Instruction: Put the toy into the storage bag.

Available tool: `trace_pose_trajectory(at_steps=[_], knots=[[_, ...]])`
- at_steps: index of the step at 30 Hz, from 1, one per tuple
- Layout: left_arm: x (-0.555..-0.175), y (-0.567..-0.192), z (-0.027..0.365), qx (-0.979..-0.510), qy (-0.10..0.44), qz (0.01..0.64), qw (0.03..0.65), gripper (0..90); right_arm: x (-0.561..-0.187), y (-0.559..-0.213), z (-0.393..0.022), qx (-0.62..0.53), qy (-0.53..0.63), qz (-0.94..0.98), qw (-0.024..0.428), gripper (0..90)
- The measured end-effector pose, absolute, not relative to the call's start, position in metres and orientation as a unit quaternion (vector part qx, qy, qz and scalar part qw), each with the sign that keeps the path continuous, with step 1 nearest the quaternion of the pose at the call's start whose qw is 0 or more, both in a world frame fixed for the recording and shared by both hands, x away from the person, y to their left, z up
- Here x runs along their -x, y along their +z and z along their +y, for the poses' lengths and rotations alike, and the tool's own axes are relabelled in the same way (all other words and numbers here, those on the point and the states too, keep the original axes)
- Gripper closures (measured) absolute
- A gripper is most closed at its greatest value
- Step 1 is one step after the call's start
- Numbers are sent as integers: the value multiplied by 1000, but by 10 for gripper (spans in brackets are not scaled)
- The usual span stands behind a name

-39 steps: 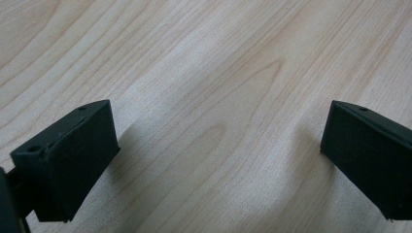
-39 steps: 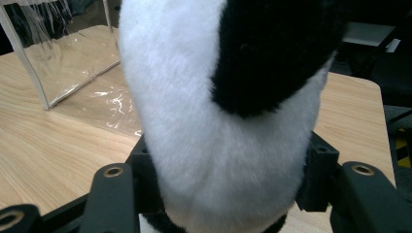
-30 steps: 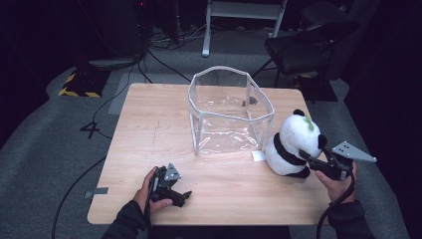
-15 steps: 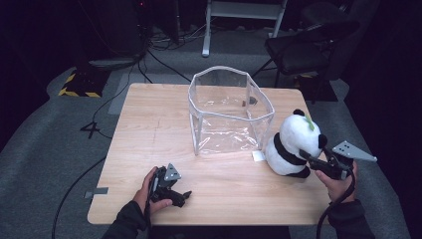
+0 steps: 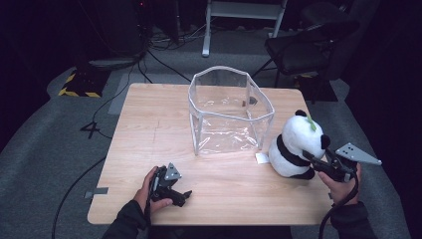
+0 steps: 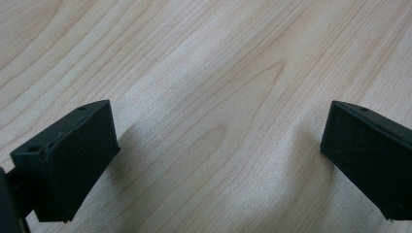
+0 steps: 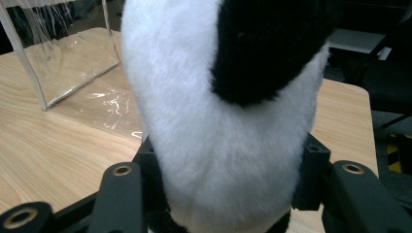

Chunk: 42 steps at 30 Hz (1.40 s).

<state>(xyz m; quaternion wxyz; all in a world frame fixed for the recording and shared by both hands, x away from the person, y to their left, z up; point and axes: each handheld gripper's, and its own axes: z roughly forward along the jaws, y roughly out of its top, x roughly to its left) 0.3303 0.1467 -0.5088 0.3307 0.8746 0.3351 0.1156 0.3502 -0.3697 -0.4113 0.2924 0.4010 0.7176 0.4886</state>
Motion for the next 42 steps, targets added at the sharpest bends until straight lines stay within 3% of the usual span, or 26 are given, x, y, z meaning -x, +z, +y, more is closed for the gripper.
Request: trace_pose_trajectory(at_steps=[24, 42], knots=[[-330, -509, 146, -874, 115, 336, 332, 1, -341, -390, -368, -395, 497, 706, 315, 467], [-330, -509, 146, -874, 117, 337, 330, 2, -350, -332, -372, -378, 505, 684, 366, 467]])
